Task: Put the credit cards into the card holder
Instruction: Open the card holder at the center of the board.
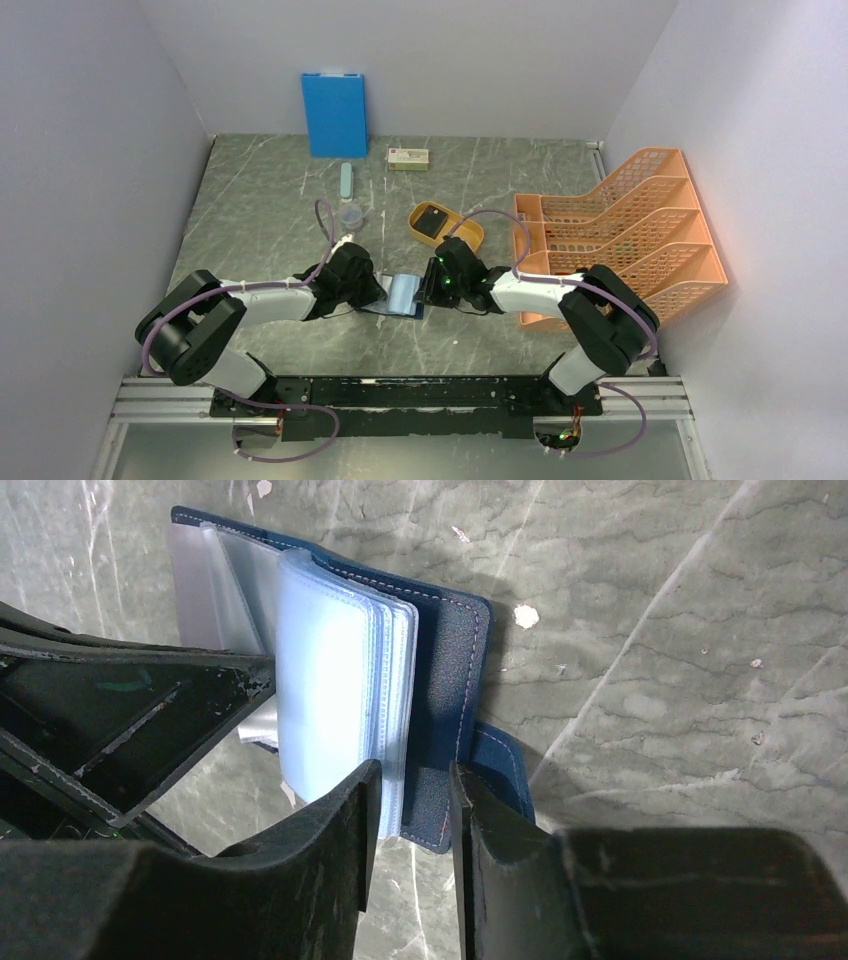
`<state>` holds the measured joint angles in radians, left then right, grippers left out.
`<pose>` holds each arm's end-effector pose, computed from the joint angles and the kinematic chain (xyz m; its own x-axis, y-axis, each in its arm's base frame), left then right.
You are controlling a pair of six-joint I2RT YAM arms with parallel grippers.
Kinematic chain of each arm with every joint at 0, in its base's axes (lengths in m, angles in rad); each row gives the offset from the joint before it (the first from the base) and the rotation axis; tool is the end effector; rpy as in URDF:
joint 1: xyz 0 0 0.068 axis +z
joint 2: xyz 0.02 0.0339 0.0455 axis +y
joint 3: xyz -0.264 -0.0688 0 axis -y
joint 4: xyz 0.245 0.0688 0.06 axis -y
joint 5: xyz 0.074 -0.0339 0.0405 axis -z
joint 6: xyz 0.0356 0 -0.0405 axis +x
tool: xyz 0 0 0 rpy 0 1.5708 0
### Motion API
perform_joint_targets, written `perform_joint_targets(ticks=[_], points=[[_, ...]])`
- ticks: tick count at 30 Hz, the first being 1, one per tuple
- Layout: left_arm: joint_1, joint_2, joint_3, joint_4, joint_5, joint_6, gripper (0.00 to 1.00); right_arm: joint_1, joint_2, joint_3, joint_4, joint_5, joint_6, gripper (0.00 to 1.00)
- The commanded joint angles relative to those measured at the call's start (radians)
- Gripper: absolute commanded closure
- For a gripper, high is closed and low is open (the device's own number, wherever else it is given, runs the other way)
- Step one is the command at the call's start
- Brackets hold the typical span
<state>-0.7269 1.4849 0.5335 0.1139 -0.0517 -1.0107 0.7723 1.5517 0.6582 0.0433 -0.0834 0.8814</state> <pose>0.1968 -0.1726 0.1305 -0.8353 -0.3894 -0.3881 -0.1315 0.8270 -0.5467 0.2039 0.2027 0.1419 -0.9093 0.1877 -0.3714 -0.0520 0.8342 0.5490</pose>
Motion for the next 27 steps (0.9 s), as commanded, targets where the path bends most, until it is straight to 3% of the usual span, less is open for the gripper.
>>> perform_joint_targets(ticks=[1,17,27], points=[[-0.002,0.066,-0.062,-0.145,0.008,0.02,0.88,-0.004,0.027,0.0,0.015,0.009,-0.007,0.64],[-0.008,0.071,-0.05,-0.156,-0.002,0.017,0.89,0.0,-0.095,-0.02,-0.025,0.083,0.019,0.66],[-0.008,0.07,-0.053,-0.152,0.002,0.017,0.89,0.001,-0.02,0.015,0.002,0.05,0.005,0.73]])
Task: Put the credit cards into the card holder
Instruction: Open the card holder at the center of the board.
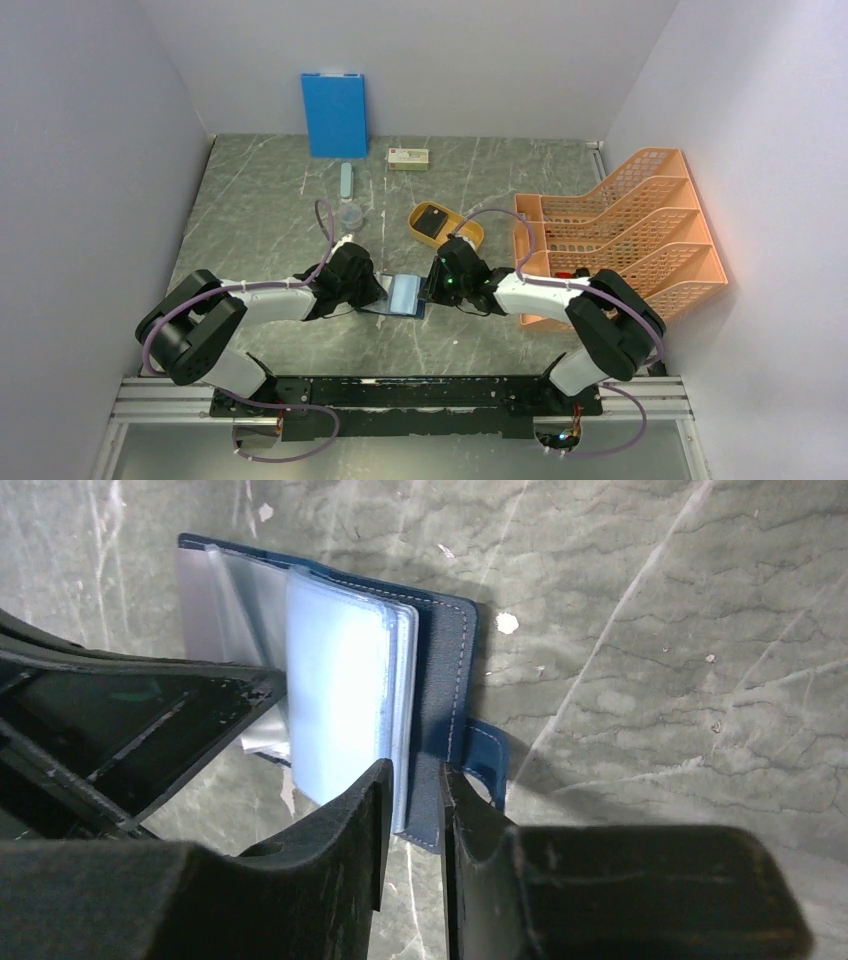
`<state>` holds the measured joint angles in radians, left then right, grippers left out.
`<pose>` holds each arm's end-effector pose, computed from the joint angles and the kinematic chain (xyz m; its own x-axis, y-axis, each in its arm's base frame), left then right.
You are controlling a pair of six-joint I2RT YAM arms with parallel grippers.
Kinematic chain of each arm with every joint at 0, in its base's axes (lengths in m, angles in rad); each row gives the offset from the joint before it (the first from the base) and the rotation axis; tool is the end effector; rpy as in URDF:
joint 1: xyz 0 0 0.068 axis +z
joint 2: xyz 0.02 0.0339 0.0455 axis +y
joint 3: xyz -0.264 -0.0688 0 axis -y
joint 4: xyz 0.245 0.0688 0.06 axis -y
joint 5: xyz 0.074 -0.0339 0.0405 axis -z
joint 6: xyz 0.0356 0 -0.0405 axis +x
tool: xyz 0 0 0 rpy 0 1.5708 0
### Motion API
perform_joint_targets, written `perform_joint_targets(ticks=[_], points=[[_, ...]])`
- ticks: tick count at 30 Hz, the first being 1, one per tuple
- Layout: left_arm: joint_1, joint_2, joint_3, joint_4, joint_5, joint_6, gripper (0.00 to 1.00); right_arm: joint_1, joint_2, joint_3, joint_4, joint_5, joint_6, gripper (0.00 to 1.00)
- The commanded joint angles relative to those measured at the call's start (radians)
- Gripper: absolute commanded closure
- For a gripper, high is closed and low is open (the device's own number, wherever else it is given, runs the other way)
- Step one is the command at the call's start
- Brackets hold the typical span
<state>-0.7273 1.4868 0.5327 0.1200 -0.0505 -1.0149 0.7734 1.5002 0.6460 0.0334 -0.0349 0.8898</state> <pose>0.1970 -0.1729 0.1303 -0.8345 -0.3930 -0.3863 -0.1329 0.8239 -0.5510 0.2011 0.1981 0.1513 -0.8853 0.2209 -0.4093 -0.0435 0.8369 0.5457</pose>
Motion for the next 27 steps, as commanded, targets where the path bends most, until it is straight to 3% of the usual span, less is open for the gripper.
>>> perform_joint_targets(ticks=[1,11,18,27], points=[[-0.007,0.069,-0.052,-0.158,0.001,0.021,0.9,0.001,0.04,0.03,0.012,-0.001,-0.004,0.73],[-0.008,0.075,-0.05,-0.155,0.005,0.022,0.9,0.001,0.062,0.036,0.017,0.002,-0.001,0.71],[-0.007,0.073,-0.049,-0.161,0.0,0.023,0.9,0.001,-0.048,0.005,0.009,0.103,0.016,0.71],[-0.007,0.074,-0.044,-0.164,-0.001,0.025,0.9,0.001,0.004,0.052,0.021,0.041,-0.016,0.71]])
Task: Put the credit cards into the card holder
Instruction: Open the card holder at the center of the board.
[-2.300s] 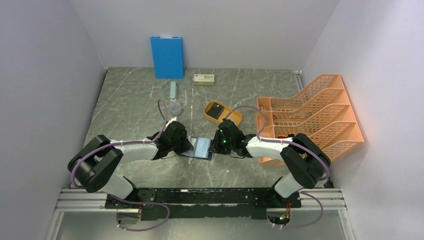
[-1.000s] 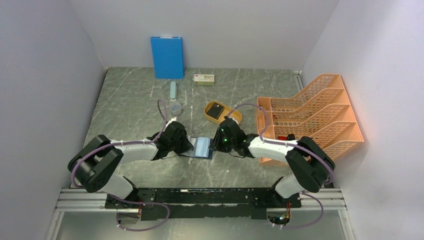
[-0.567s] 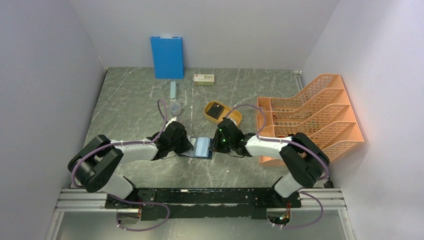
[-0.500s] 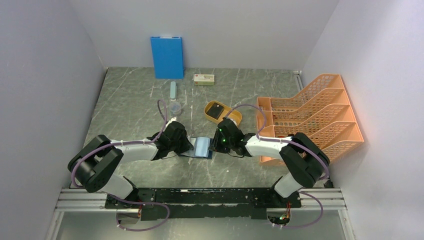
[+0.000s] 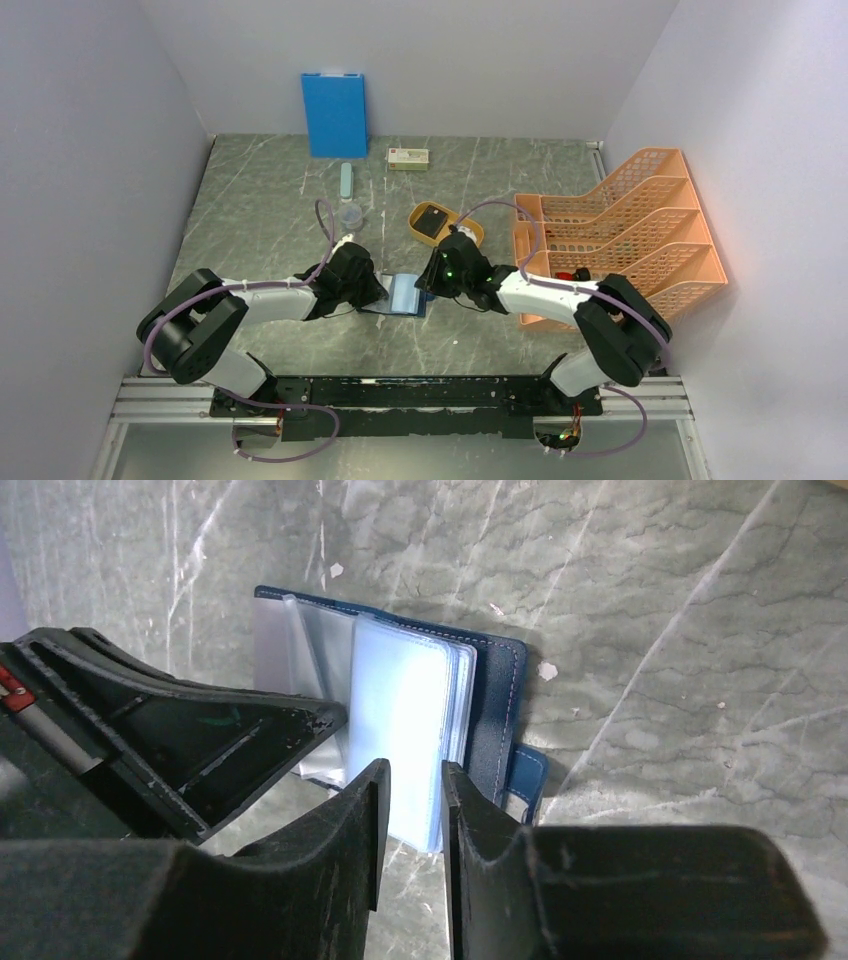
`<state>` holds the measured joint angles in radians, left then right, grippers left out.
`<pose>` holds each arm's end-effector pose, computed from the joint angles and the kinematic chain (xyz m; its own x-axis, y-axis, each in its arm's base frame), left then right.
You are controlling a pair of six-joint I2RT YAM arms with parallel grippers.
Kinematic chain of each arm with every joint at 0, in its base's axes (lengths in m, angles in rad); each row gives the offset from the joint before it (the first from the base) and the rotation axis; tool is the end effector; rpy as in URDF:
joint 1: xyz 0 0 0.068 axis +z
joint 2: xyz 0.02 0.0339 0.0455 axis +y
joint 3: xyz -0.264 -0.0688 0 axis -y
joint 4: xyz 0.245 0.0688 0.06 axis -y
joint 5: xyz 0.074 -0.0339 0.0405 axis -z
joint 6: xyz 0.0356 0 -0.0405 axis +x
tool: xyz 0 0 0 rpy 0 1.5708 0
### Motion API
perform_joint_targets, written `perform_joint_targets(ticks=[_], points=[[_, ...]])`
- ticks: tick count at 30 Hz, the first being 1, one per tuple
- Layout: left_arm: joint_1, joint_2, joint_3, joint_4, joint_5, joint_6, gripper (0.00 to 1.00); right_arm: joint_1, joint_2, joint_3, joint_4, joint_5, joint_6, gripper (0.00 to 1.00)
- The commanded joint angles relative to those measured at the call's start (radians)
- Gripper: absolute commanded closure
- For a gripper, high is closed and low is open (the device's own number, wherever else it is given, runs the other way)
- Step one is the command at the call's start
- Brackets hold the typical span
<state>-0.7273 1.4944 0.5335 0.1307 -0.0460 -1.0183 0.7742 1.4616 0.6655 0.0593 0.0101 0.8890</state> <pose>0.1978 -0.1738 0.1294 -0.8349 -0.3952 -0.3830 -0.1329 0.8201 -0.5565 0.2052 0.2002 0.1692 -0.8414 0.2631 -0.4720 -0.0642 0.8186 0.5708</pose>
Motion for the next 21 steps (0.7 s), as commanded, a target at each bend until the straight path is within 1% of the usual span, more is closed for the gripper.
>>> perform_joint_targets(ticks=[1,12,14,21], points=[[-0.007,0.066,-0.042,-0.177,-0.006,0.029,0.9,0.0,0.052,0.034,-0.008,-0.004,-0.014,0.71],[-0.008,0.07,-0.038,-0.183,-0.008,0.034,0.9,0.0,0.112,0.028,-0.016,-0.004,-0.014,0.75],[-0.007,0.073,-0.036,-0.181,-0.007,0.035,0.9,0.0,0.12,0.032,-0.011,-0.034,-0.017,0.75],[-0.008,0.076,-0.035,-0.179,-0.002,0.035,0.9,0.002,0.149,0.042,-0.003,-0.056,-0.024,0.75]])
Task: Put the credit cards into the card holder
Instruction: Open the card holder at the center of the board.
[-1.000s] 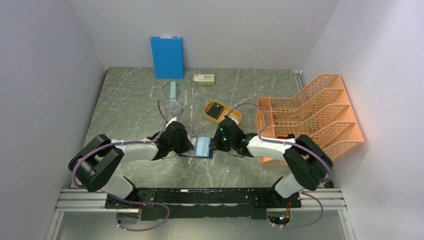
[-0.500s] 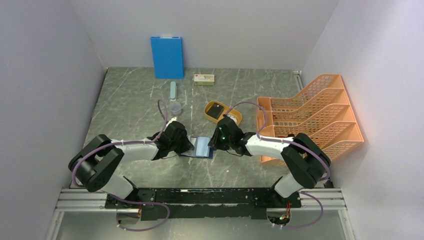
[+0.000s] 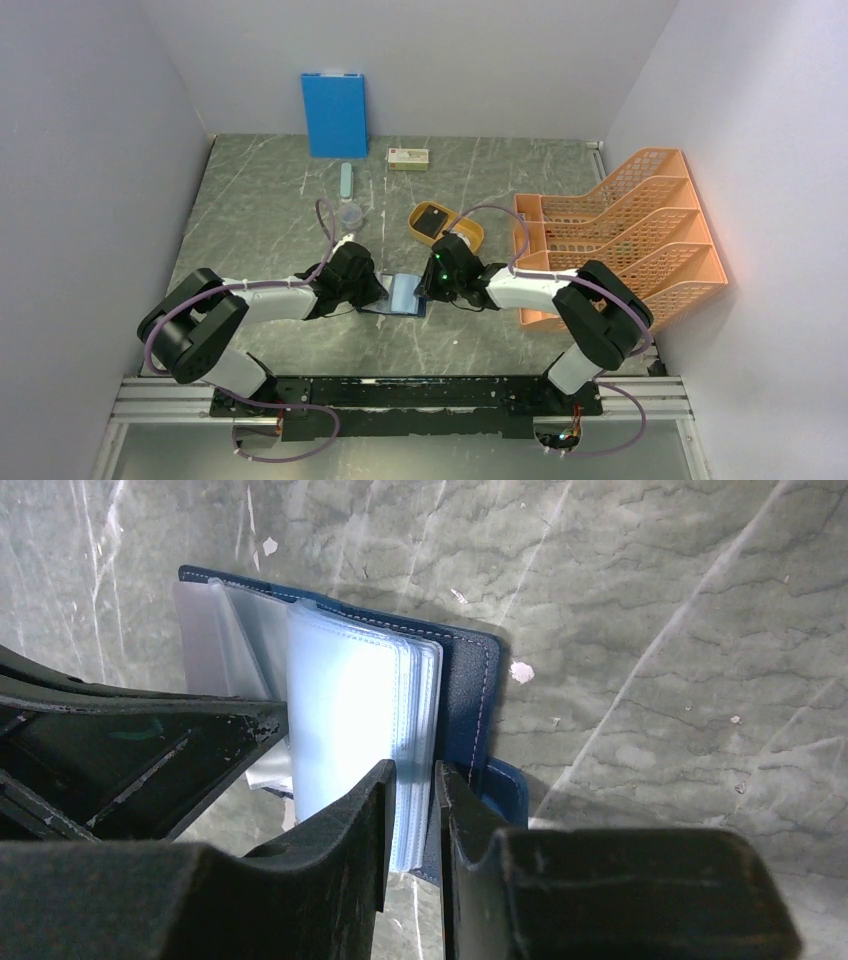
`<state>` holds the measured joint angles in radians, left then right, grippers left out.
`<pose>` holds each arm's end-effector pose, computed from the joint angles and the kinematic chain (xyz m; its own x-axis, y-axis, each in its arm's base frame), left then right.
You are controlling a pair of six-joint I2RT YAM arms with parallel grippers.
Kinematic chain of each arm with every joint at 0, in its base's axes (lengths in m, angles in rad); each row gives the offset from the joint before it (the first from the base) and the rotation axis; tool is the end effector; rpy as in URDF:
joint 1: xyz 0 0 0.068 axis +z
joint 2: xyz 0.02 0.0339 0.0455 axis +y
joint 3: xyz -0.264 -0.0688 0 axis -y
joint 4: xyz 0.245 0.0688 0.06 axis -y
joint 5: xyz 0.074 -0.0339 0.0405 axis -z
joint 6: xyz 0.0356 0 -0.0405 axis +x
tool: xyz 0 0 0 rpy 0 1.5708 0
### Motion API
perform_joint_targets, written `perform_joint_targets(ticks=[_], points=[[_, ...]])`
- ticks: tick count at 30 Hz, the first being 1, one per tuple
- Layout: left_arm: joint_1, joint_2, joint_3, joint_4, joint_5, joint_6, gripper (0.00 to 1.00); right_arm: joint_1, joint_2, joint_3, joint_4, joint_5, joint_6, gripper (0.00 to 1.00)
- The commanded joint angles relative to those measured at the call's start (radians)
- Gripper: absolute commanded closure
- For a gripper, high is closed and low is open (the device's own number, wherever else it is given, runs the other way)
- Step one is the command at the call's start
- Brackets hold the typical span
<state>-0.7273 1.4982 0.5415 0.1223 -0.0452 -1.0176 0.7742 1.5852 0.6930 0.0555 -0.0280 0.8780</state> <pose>0.1988 -0.1748 0.1300 -0.8366 -0.3933 -0.3814 -0.1338 0.8218 -0.5539 0.2122 0.2089 0.1431 -0.8871 0.2083 -0.4119 -0.0465 0.8475 0.5288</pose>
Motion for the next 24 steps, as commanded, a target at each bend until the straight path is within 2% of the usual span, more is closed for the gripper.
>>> perform_joint_targets(ticks=[1,12,20,24], points=[[-0.008,0.072,-0.043,-0.169,-0.002,0.034,0.9,0.001,0.03,0.014,0.0,-0.019,-0.013,0.75],[-0.009,0.077,-0.046,-0.161,0.002,0.033,0.9,0.014,0.069,0.042,-0.033,-0.018,-0.041,0.73],[-0.009,0.062,-0.049,-0.17,0.0,0.03,0.9,0.059,0.124,0.089,-0.051,-0.012,-0.066,0.63],[-0.008,0.047,-0.049,-0.186,-0.003,0.031,0.88,0.06,0.139,0.091,-0.051,-0.008,-0.068,0.61]])
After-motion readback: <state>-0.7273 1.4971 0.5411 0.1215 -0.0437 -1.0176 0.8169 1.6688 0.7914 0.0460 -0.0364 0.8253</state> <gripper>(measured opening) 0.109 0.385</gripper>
